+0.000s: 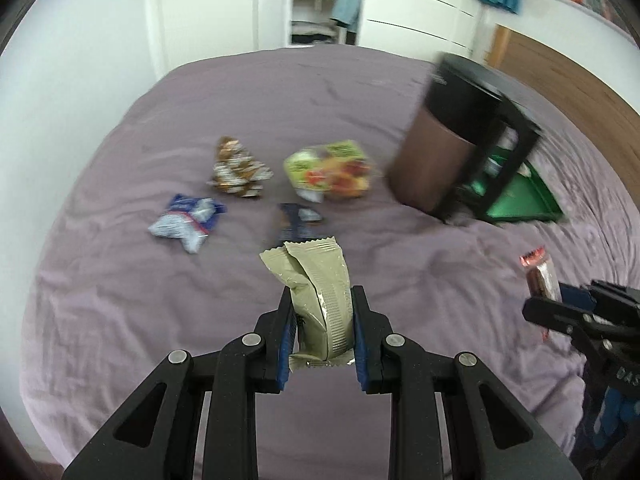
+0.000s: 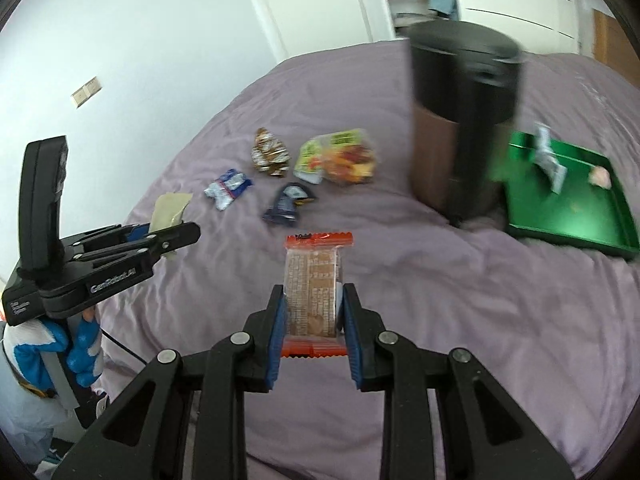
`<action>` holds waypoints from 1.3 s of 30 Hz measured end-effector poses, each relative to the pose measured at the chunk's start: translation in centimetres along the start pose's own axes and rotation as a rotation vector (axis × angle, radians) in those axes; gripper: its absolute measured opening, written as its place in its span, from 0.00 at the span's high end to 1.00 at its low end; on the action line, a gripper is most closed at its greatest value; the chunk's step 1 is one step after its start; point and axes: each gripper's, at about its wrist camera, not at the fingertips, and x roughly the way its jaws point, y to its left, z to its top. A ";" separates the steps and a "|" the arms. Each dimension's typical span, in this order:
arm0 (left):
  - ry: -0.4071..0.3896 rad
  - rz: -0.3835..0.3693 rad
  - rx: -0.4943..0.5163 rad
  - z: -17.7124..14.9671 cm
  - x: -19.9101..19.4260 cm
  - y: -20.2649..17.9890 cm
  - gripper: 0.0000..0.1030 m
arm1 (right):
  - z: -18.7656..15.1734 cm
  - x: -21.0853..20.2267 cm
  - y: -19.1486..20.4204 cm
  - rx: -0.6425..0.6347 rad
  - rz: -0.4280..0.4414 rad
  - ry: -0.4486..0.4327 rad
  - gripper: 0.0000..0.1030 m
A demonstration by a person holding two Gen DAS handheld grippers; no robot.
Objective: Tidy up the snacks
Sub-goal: 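Carry the wafer packet and orange bar with both tools over the green tray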
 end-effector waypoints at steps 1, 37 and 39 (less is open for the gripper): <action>0.004 -0.011 0.020 0.0 0.0 -1.2 0.79 | -0.3 -0.5 -0.9 0.010 -0.012 -0.007 1.00; -0.039 -0.155 0.195 14.2 18.1 -34.1 0.79 | 7.4 -2.0 -36.2 0.232 -0.325 -0.191 1.00; -0.050 -0.134 0.168 14.5 19.7 -34.0 0.79 | 8.0 -0.3 -37.1 0.220 -0.341 -0.188 1.00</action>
